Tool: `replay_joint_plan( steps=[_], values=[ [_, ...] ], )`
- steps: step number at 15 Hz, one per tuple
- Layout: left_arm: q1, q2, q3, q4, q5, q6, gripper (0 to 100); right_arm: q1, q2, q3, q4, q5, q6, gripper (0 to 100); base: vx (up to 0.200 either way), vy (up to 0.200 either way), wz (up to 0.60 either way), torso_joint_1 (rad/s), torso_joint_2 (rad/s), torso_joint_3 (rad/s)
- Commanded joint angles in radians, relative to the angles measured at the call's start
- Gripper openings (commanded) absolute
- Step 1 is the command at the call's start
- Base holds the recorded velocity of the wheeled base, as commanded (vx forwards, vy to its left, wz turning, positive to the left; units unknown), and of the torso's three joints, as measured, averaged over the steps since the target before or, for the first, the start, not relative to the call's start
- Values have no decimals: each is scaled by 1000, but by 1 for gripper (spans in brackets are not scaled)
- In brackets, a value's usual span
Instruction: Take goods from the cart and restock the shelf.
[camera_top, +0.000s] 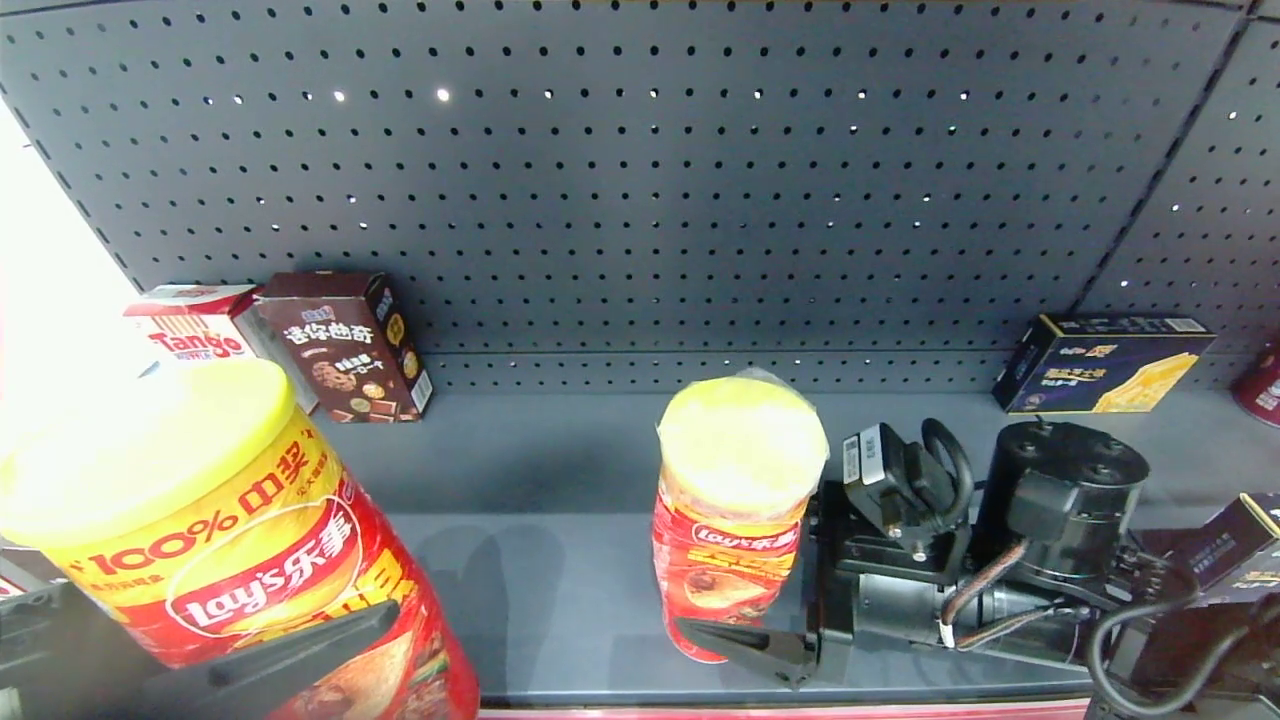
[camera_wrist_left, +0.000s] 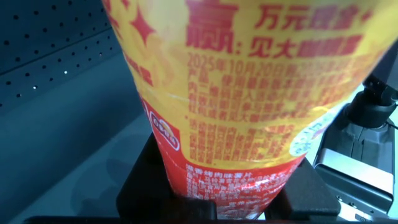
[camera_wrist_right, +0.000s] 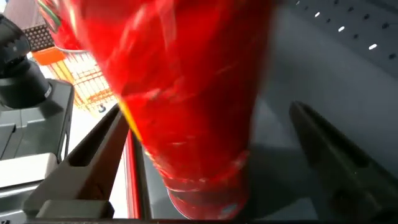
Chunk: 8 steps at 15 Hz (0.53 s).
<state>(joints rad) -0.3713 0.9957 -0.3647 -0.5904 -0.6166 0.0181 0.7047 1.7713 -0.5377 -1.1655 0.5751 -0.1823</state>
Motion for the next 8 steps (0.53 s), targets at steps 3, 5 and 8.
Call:
replay_joint_plan(
  steps=[3,5,8],
  values=[
    [0,-2,-5,-2,0,0,0,-19,-190,82,0,-37,3,100,0,0,0,0,0,0],
    [0,-2,-3,-5,0,2,0,-57,-339,153,12,-37,6,100,0,0,0,0,0,0],
    [-1,-16,-5,-2,0,2,0,-149,-576,252,87,-41,7,100,0,0,0,0,0,0]
  ],
)
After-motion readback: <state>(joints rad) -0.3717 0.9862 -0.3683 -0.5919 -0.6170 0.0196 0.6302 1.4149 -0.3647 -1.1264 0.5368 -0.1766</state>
